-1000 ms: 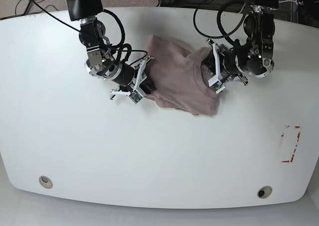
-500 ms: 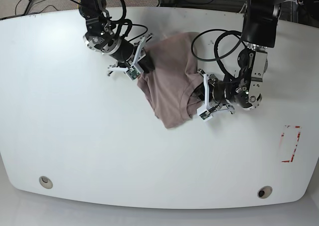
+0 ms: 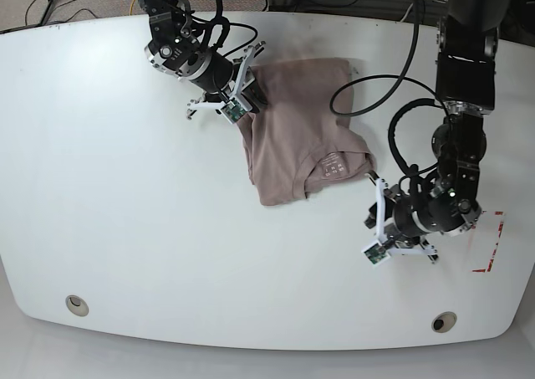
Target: Layout the t-shirt on the table in an organized manner, then fold the t-shirt properly
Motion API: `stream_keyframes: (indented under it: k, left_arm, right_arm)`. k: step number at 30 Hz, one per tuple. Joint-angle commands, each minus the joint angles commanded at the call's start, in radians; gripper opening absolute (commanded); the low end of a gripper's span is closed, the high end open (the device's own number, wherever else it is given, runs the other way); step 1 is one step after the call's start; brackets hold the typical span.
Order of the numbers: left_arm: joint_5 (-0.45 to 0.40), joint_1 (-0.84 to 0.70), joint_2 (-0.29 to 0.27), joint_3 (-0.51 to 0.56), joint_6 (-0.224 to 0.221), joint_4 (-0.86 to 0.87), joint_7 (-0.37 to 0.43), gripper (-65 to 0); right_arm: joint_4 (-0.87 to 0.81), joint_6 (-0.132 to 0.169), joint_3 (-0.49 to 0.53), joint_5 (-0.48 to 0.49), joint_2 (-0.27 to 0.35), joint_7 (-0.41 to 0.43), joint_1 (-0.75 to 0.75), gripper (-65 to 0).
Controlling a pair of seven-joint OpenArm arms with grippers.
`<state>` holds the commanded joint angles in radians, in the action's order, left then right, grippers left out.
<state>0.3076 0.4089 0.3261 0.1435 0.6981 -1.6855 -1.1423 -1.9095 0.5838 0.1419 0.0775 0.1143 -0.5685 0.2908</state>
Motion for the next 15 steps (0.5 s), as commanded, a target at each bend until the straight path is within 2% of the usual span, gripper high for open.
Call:
stream_keyframes:
  k: [5, 12, 13, 15]
  left_arm:
    - [0.002, -0.12, -0.014, -0.061, 0.0, -0.094, -0.052, -52.4]
    - [0.002, -0.325, -0.098, -0.087, 0.0, -0.18, -0.051, -52.4]
    - [0.002, -0.367, -0.132, -0.089, 0.0, -0.183, -0.051, -52.4]
    - [0.0, -0.404, -0.163, -0.092, 0.0, -0.183, -0.049, -52.4]
  right_arm:
    - [-0.021, 0.0, 0.002, 0.0, -0.003, -0.014, -0.038, -55.6]
    - [0.023, 0.0, 0.002, -0.009, -0.025, -0.014, -0.112, -55.6]
    - [0.037, 0.0, 0.002, -0.009, -0.026, -0.014, -0.132, -55.6]
    - [0.057, 0.0, 0.002, -0.009, -0.026, -0.014, -0.15, -55.6]
